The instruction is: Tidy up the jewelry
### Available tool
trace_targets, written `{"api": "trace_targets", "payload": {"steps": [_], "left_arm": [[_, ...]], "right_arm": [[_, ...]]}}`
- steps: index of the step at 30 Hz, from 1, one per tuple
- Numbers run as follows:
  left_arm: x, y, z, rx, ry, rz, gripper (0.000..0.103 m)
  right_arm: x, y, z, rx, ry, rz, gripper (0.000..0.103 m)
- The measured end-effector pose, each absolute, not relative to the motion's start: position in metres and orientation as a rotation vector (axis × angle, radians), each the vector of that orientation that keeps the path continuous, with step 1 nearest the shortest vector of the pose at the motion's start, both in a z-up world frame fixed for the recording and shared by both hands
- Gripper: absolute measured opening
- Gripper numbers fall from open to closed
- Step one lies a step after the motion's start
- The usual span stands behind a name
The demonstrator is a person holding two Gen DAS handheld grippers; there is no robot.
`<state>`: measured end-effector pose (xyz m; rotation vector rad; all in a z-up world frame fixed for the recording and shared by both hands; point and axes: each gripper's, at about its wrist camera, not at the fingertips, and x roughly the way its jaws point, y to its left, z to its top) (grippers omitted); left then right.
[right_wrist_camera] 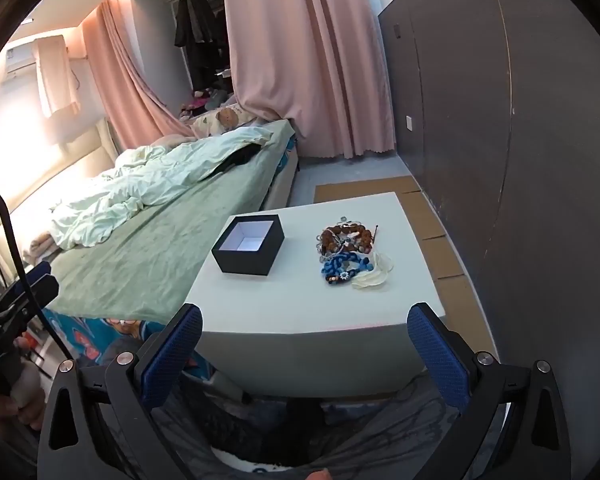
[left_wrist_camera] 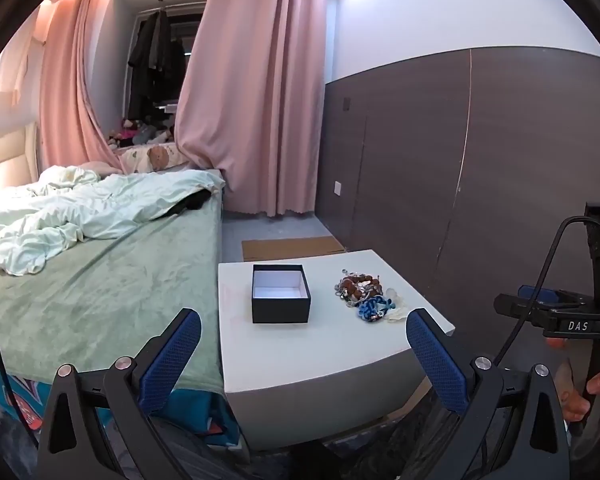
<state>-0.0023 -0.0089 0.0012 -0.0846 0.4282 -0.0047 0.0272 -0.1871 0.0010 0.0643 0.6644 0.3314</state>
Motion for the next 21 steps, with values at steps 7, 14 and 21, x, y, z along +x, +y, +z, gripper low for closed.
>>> {"api": "trace_targets", "payload": {"steps": [7,14,21], "left_arm": [[-0.003,-0.007,-0.002,-0.089,0.438,-0.003,0.102],[0.0,-0.001,-0.006,-0.1,0.459,-0.027,0.102],[0.004,0.0,-0.006,-0.102,0.465,-0.025,0.102]], "right_arm": [[0.027,-0.184,-0.001,0.055,0.668,0.334,0.103],[0.025,-0.178,-0.001,0.044,0.661,0.319,0.103],[0.025,-0.174,-0.002,0.043,0.661,0.319,0.103]]}}
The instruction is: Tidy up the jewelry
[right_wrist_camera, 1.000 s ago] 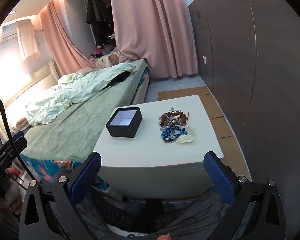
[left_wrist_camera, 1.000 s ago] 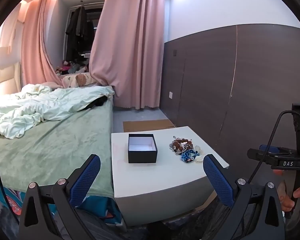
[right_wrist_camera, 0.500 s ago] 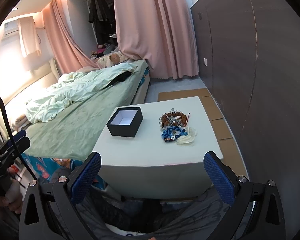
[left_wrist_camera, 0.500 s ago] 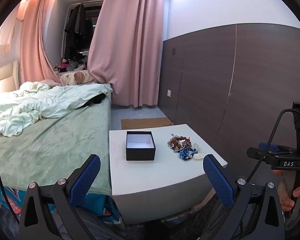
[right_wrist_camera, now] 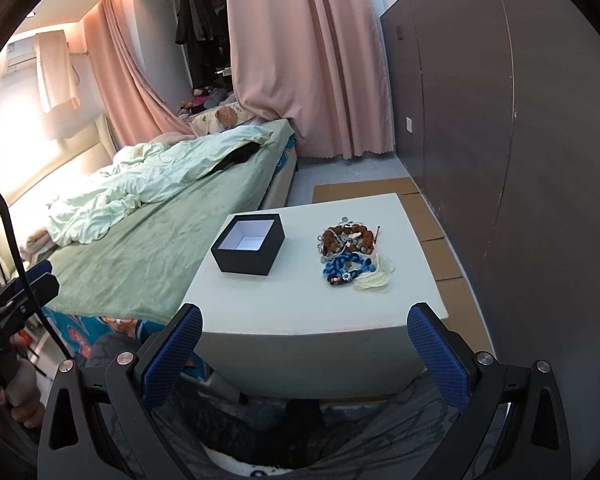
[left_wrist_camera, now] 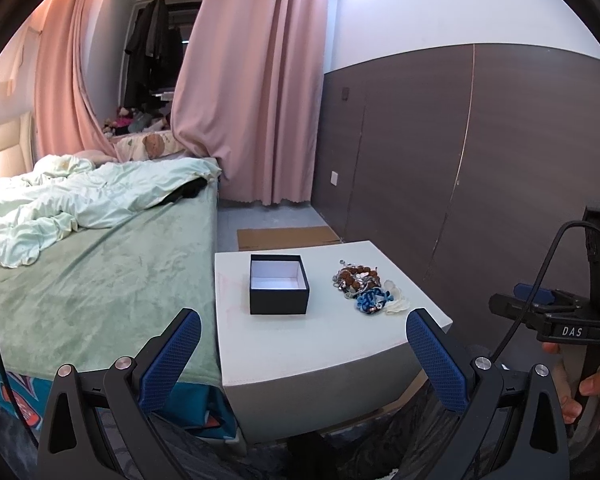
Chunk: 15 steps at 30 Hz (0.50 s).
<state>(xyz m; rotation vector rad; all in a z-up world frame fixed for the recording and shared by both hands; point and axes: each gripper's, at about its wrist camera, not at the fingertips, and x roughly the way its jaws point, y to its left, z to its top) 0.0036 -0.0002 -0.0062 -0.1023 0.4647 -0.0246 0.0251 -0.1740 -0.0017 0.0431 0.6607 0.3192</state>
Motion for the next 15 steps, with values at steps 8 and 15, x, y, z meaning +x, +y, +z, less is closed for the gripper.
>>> {"api": "trace_targets", "payload": {"steps": [8,15], "left_arm": [[-0.0007,-0.0078,-0.0037,-0.083,0.448,-0.036,0.102],[-0.0025,-0.0093,-0.0057,-0.08,0.451,-0.048,0.102]], "right_arm": [[0.0238,-0.1776,-0.0036,0.054,0.663,0.315,0.103],[0.0223,-0.1799,-0.0032,0.058,0.662,0.31,0.103]]}}
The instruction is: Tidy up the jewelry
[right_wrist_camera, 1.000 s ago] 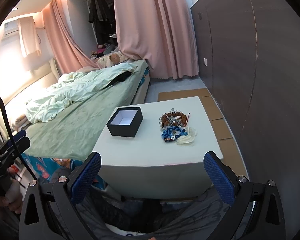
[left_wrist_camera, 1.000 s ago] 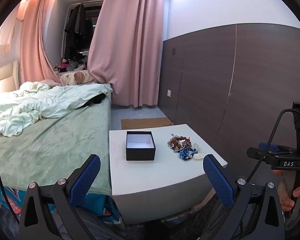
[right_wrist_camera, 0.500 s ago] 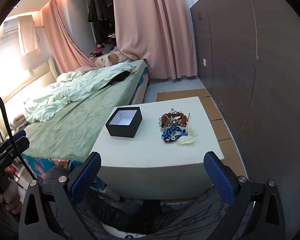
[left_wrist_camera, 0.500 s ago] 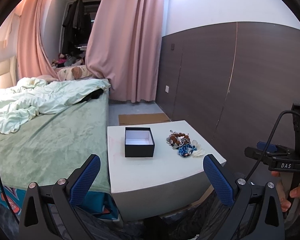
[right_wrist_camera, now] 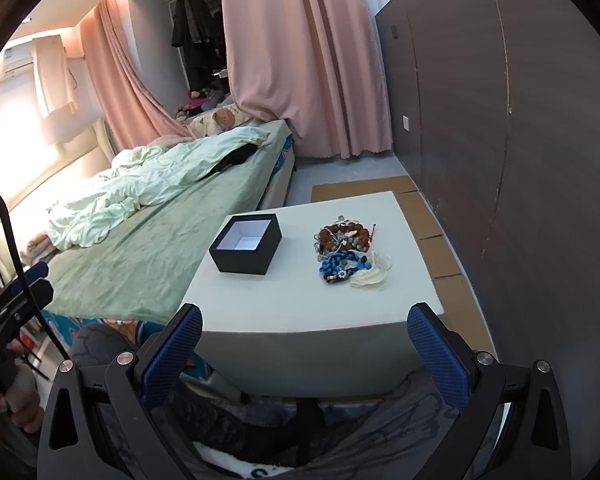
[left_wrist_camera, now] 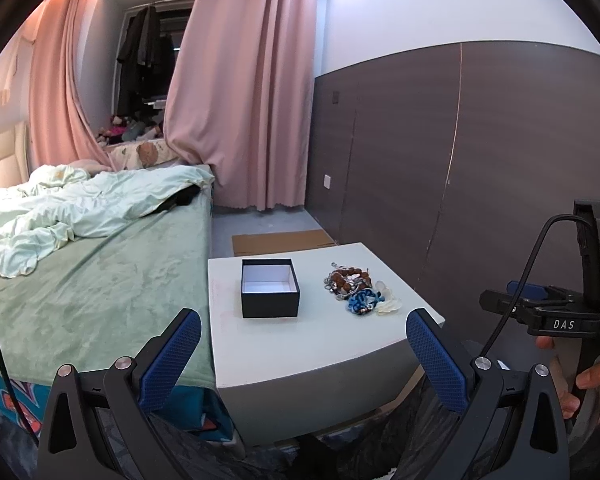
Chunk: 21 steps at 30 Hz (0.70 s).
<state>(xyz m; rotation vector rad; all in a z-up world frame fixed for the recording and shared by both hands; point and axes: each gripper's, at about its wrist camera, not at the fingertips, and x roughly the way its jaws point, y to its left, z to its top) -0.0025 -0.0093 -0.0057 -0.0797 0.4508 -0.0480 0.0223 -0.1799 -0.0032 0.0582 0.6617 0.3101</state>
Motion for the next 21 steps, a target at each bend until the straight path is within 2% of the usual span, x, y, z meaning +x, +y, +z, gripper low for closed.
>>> {"api": "trace_targets", "payload": {"steps": [21], "left_arm": [[0.001,-0.014,-0.005,-0.081,0.458,-0.059,0.102]], "right_arm": [[0.023,-0.193,-0.002,0.075,0.671,0.295,0.103]]}}
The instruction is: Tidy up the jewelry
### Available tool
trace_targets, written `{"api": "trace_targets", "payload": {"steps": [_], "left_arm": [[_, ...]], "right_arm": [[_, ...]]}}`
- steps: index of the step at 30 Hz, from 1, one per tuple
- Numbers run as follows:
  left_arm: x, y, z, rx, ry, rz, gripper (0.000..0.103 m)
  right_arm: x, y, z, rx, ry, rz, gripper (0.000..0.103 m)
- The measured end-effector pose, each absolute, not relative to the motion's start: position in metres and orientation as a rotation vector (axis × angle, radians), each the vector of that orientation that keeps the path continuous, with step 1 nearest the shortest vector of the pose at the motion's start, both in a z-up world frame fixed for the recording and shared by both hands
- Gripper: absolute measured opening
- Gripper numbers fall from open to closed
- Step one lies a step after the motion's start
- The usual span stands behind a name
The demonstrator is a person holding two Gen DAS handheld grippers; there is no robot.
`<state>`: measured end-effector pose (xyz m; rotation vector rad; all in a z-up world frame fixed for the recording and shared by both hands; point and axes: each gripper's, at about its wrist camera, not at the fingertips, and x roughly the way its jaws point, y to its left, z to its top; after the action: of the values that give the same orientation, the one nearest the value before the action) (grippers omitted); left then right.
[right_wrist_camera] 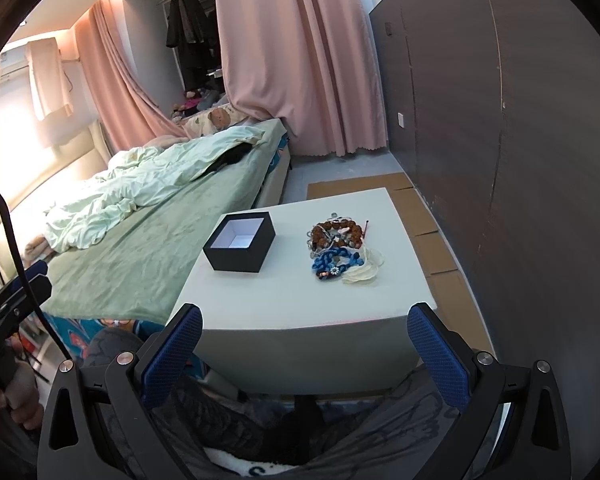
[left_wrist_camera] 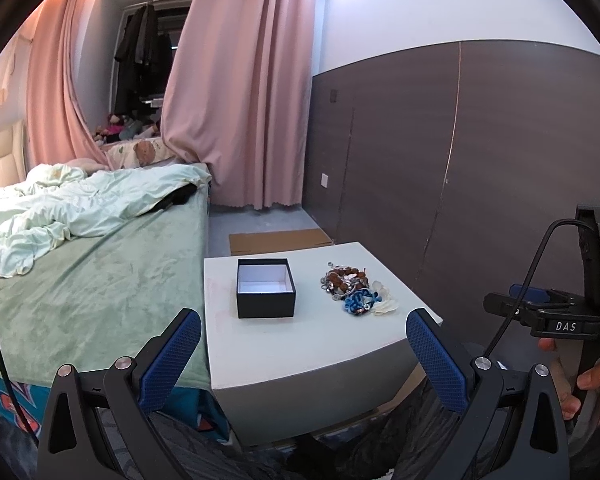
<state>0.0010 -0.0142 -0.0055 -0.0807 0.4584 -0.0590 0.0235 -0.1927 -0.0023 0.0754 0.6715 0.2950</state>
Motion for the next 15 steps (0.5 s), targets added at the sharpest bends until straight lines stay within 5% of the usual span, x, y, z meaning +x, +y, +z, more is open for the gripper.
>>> {"api": "trace_targets", "payload": {"steps": [15], "left_arm": [[0.032,-0.023,-0.001,-0.068,0.475,-0.093,0.102]], "right_arm": [[0.041,-0.217,-0.004,0.113,0.659,0.271,0.103]]}}
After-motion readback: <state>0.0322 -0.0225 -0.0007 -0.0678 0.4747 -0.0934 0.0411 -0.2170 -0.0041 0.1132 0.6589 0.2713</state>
